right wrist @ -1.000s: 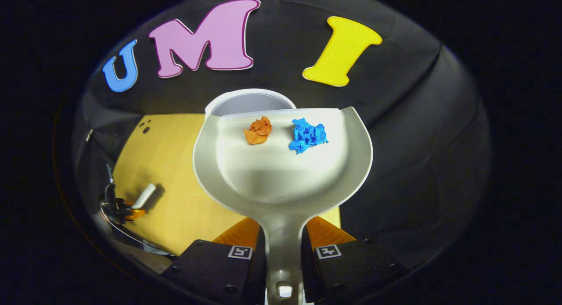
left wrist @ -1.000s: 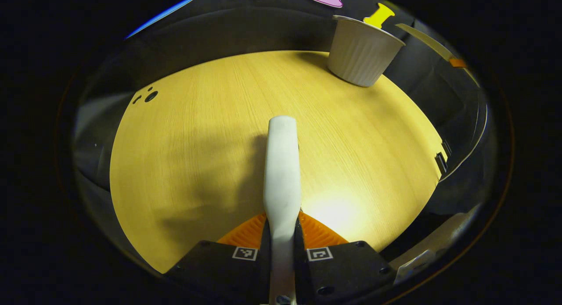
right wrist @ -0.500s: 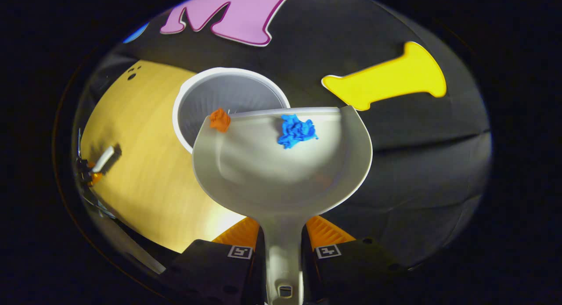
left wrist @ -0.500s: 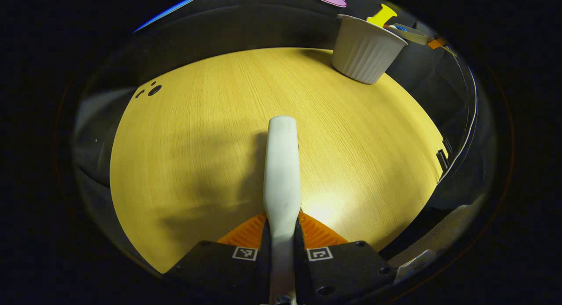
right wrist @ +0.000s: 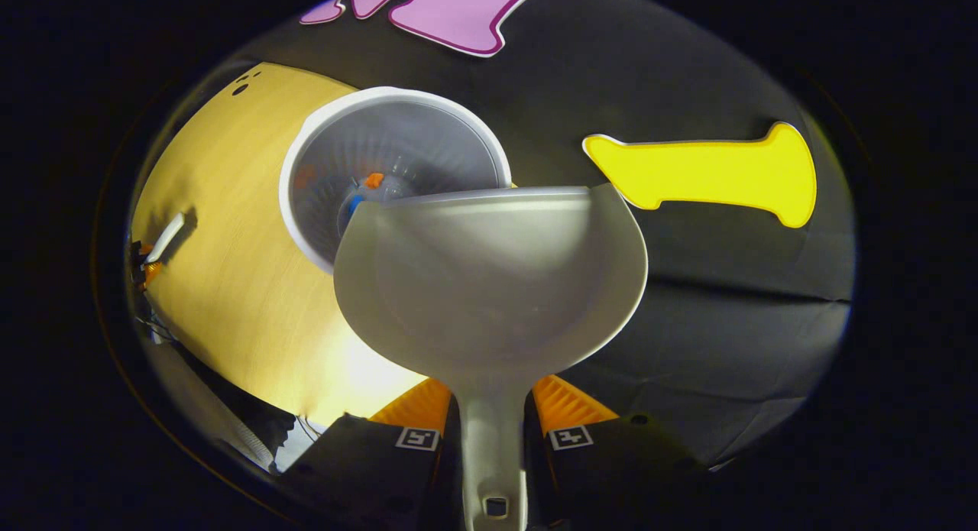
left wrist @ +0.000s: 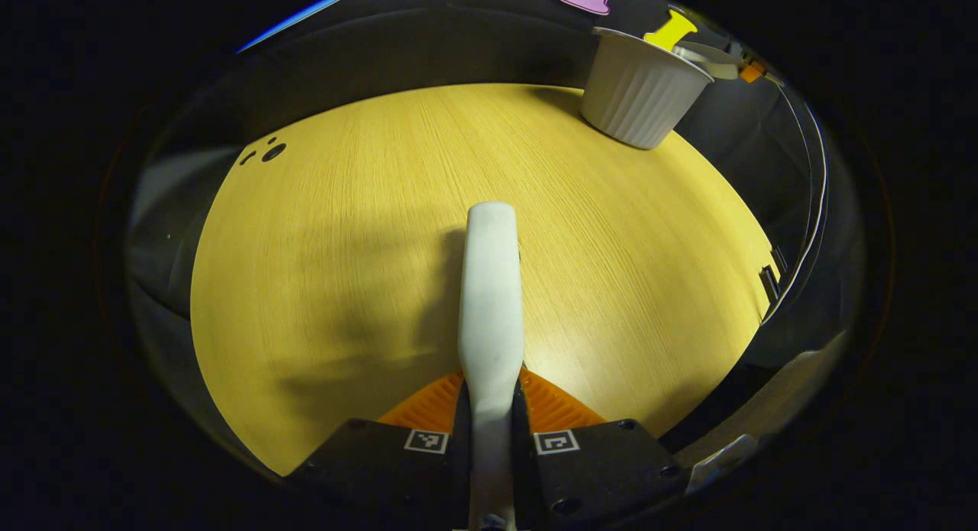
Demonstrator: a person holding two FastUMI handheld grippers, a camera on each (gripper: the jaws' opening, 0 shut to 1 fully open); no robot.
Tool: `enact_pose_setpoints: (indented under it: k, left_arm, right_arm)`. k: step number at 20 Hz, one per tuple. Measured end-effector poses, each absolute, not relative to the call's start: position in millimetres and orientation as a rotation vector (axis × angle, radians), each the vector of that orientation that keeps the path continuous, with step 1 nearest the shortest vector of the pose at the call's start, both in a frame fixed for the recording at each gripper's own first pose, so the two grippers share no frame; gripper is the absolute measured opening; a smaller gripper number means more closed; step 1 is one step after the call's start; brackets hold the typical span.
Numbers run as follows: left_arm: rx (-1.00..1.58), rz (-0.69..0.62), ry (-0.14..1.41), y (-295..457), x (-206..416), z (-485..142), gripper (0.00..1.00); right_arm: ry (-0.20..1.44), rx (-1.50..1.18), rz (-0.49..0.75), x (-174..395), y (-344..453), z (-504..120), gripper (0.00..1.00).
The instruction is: Pick up the small broom and dustpan from the desktop, sweep the trash into the dustpan with the broom, and then empty the trash into the garbage bin.
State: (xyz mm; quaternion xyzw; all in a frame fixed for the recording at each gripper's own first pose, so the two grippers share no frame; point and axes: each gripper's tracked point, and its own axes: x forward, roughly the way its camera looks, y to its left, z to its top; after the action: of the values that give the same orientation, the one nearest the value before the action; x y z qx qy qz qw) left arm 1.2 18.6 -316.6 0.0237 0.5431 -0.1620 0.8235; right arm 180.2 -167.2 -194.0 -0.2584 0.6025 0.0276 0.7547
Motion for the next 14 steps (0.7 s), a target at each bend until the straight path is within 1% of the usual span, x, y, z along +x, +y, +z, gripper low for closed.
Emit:
enact_pose_setpoints:
  k: [1,2,3,4,5,6,7,10,11,12,14]
  left_arm:
    - [0.053,-0.343,1.153,18.9,1.0,-316.6,0.27]
    - [0.057,-0.34,1.151,19.3,1.6,-315.9,0.27]
    - [0.061,-0.336,1.147,18.8,1.7,-315.2,0.27]
    - [0.065,-0.332,1.144,18.4,2.0,-313.9,0.27]
    - [0.069,-0.327,1.14,18.8,1.9,-313.1,0.27]
    - [0.073,-0.321,1.134,19.5,3.3,-311.6,0.26]
    - [0.074,-0.317,1.131,20.1,2.2,-310.5,0.27]
    - [0.071,-0.299,1.132,22.4,1.0,-310.9,0.27]
    - [0.07,-0.29,1.133,23.8,1.4,-310.4,0.27]
    - [0.07,-0.281,1.132,25.2,2.1,-309.8,0.27]
    - [0.076,-0.265,1.128,27.3,2.8,-308.7,0.28]
  right_arm:
    - [1.305,-0.554,0.064,179.2,-165.4,-193.7,0.37]
    - [1.294,-0.539,0.066,179.1,-164.3,-193.0,0.33]
    - [1.278,-0.519,0.067,177.8,-162.1,-190.4,0.37]
    - [1.256,-0.497,0.068,177.1,-161.0,-188.9,0.37]
    - [1.232,-0.462,0.063,175.3,-158.7,-186.0,0.37]
    - [1.202,-0.424,0.061,173.3,-154.7,-182.5,0.33]
    - [1.165,-0.39,0.067,168.7,-148.1,-176.9,0.37]
    - [1.058,-0.298,0.111,148.8,-120.6,-158.3,0.37]
    - [1.027,-0.266,0.133,138.2,-106.8,-155.6,0.33]
    - [1.004,-0.235,0.159,126.6,-89.9,-154.4,0.37]
    - [0.977,-0.185,0.207,102.6,-60.0,-158.0,0.37]
